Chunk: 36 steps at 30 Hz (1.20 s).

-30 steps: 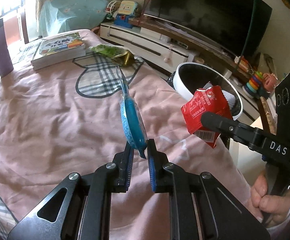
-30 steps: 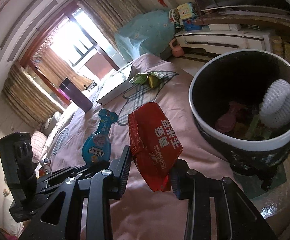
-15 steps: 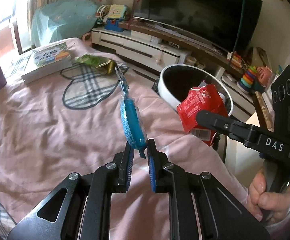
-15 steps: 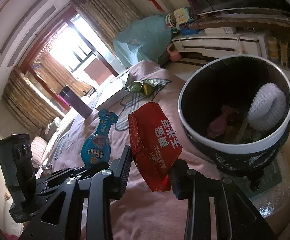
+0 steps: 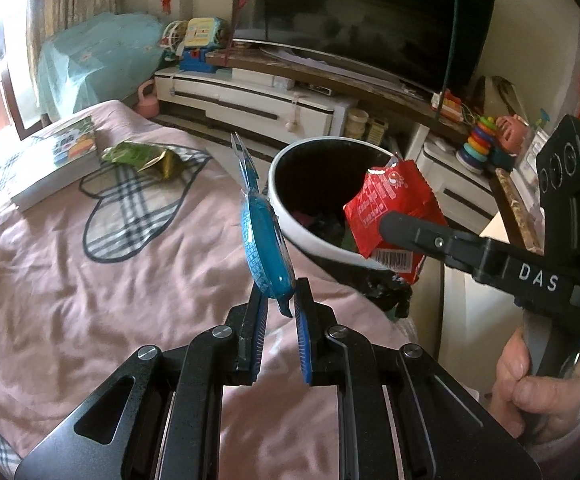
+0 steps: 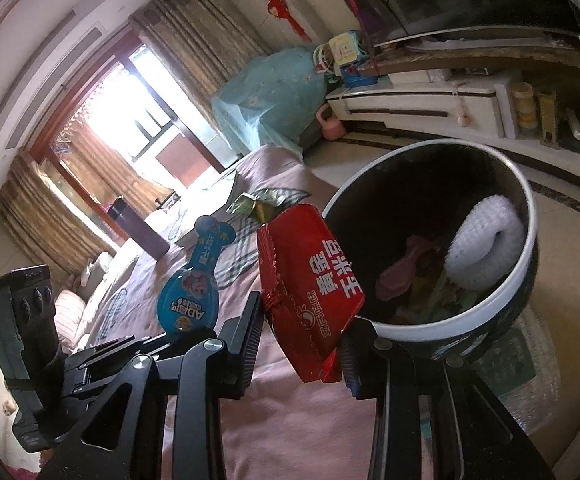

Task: Collect trash
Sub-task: 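Carry the blue candy and red bag over the bin with both tools, then open both tools to drop the blue candy and red bag into the bin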

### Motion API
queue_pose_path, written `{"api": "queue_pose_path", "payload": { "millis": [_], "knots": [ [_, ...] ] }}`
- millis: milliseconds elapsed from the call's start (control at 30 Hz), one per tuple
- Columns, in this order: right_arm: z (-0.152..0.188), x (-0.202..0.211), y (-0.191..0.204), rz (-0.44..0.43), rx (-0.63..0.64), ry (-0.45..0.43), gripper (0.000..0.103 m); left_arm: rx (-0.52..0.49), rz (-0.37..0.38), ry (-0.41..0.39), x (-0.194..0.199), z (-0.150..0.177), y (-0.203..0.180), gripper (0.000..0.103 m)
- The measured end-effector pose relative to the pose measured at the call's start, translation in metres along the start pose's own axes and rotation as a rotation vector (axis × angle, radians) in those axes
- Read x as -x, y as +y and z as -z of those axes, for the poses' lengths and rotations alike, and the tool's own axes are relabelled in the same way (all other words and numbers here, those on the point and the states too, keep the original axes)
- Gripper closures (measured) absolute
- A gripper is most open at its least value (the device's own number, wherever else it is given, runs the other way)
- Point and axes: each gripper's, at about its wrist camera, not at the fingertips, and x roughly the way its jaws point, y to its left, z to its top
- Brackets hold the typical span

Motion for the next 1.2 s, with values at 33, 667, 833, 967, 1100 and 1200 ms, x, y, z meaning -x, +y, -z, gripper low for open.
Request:
{"api": "queue_pose_path", "payload": {
  "millis": [33,667,833,967,1100,1200],
  "knots": [
    [-0.002,0.001,-0.002,0.003,-0.003,-0.004,0.068,-0.004,0.001,0.001,-0.001,-0.001,-0.002,0.09],
    [-0.035,-0.002,-0.036,0.06,-0.032,-0.013,0.068,-0.053,0.039,0.039,-0.034,-0.033,-0.028,0.09],
    [-0.045,-0.004,-0.044,0.08,-0.039,-0.004,0.068,-0.067,0.05,0.054,-0.048,-0.046,-0.036,0.09],
    [-0.052,-0.008,-0.053,0.091,-0.048,0.011,0.068,-0.079,0.057,0.065,-0.055,-0.052,-0.04,0.09],
    [-0.053,-0.011,-0.059,0.101,-0.062,0.018,0.068,-0.084,0.071,0.085,-0.064,-0.055,-0.043,0.09],
    [-0.053,-0.01,-0.064,0.104,-0.072,0.014,0.068,-0.092,0.074,0.1,-0.07,-0.057,-0.046,0.09]
  ]
}}
